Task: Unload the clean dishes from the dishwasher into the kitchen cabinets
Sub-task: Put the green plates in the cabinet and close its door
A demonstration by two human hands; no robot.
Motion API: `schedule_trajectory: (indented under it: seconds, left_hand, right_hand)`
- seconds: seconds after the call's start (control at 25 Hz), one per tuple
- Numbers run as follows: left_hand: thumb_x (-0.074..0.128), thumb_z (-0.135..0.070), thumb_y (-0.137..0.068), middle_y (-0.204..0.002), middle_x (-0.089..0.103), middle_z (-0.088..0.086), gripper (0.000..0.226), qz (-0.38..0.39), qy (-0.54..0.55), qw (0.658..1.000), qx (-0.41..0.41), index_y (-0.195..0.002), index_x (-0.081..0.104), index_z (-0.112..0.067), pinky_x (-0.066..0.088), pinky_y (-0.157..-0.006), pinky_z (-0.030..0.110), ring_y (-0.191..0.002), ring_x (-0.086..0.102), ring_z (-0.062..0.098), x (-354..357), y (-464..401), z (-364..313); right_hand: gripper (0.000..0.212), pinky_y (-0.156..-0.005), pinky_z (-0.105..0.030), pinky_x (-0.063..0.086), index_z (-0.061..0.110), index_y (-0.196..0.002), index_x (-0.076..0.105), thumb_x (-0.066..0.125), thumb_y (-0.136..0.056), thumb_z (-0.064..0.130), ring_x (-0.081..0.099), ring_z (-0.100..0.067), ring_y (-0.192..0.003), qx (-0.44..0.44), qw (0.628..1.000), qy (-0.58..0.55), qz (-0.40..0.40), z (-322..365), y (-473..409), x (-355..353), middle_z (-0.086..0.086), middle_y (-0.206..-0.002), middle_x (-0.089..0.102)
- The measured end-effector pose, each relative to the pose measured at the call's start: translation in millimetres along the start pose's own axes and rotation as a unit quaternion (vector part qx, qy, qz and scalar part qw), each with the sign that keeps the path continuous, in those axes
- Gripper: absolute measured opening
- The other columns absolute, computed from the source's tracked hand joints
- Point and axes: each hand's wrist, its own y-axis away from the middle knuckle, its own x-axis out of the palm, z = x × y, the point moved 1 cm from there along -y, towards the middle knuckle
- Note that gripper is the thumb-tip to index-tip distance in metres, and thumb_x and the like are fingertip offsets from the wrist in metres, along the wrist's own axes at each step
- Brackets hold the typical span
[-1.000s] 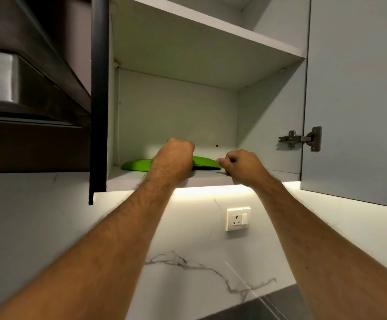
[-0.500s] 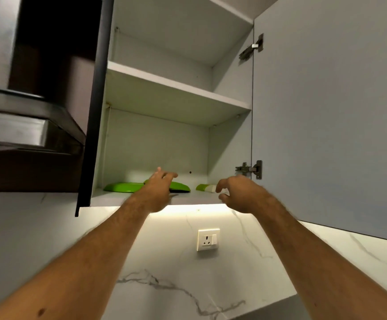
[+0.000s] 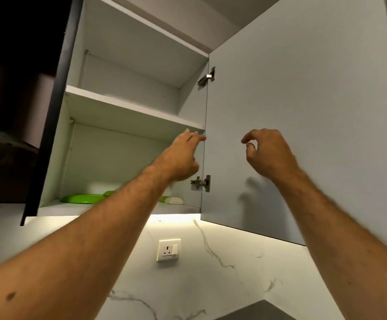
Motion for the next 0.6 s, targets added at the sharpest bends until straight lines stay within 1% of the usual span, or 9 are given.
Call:
schedule_trajectory:
  seconds: [0.16, 0.28, 0.36, 0.48, 0.6]
  left_hand:
    - [0.047, 0.004, -0.086, -0.161, 0.020, -0.003, 0.073, -0.011, -0.007, 0.999, 0.053, -0.151, 0.028, -0.023, 0.013, -0.122, 0.038, -0.150, 0.005, 0.014, 1, -18, -71]
    - [0.047, 0.004, -0.087, -0.161, 0.019, -0.002, 0.072, -0.016, 0.014, 0.997, 0.075, -0.152, 0.028, -0.021, 0.013, -0.120, 0.037, -0.150, 0.006, 0.015, 12, -23, -130]
    - [0.049, 0.002, -0.089, -0.162, 0.016, -0.002, 0.073, 0.000, 0.015, 0.996, 0.092, -0.153, 0.024, -0.021, 0.013, -0.120, 0.037, -0.150, 0.006, 0.015, 25, -22, -167]
    - [0.051, -0.001, -0.089, -0.163, 0.013, -0.003, 0.077, 0.024, 0.029, 0.991, 0.127, -0.155, 0.019, -0.024, 0.014, -0.119, 0.034, -0.150, 0.005, 0.014, 42, -18, -208]
    - [0.050, -0.003, -0.089, -0.163, 0.013, -0.003, 0.076, 0.021, 0.062, 0.986, 0.156, -0.155, 0.018, -0.024, 0.018, -0.120, 0.034, -0.150, 0.006, 0.013, 48, -12, -238]
  right_hand:
    - [0.026, -0.099, -0.035, 0.042, 0.022, -0.113, 0.067, 0.053, -0.092, 0.018, 0.040, -0.019, -0.131, 0.004, 1.000, 0.026, 0.000, -31, 9, -51, -0.001, -0.121, 0.062]
    - [0.026, -0.104, -0.033, 0.039, 0.021, -0.114, 0.067, 0.055, -0.091, 0.017, 0.032, -0.019, -0.139, -0.006, 0.998, 0.059, -0.033, -50, 20, -82, -0.002, -0.127, 0.060]
    - [0.028, -0.109, -0.037, 0.037, 0.020, -0.116, 0.066, 0.057, -0.090, 0.015, 0.024, -0.022, -0.145, -0.018, 0.994, 0.087, -0.059, -62, 24, -101, -0.005, -0.135, 0.055]
    - [0.031, -0.110, -0.039, 0.038, 0.017, -0.120, 0.063, 0.057, -0.091, 0.010, 0.013, -0.022, -0.150, 0.010, 0.994, 0.082, -0.072, -78, 30, -124, -0.006, -0.146, 0.043]
    - [0.034, -0.112, -0.039, 0.035, 0.012, -0.126, 0.060, 0.057, -0.092, 0.006, 0.009, -0.023, -0.151, 0.047, 0.995, 0.075, -0.049, -91, 44, -132, -0.007, -0.153, 0.034]
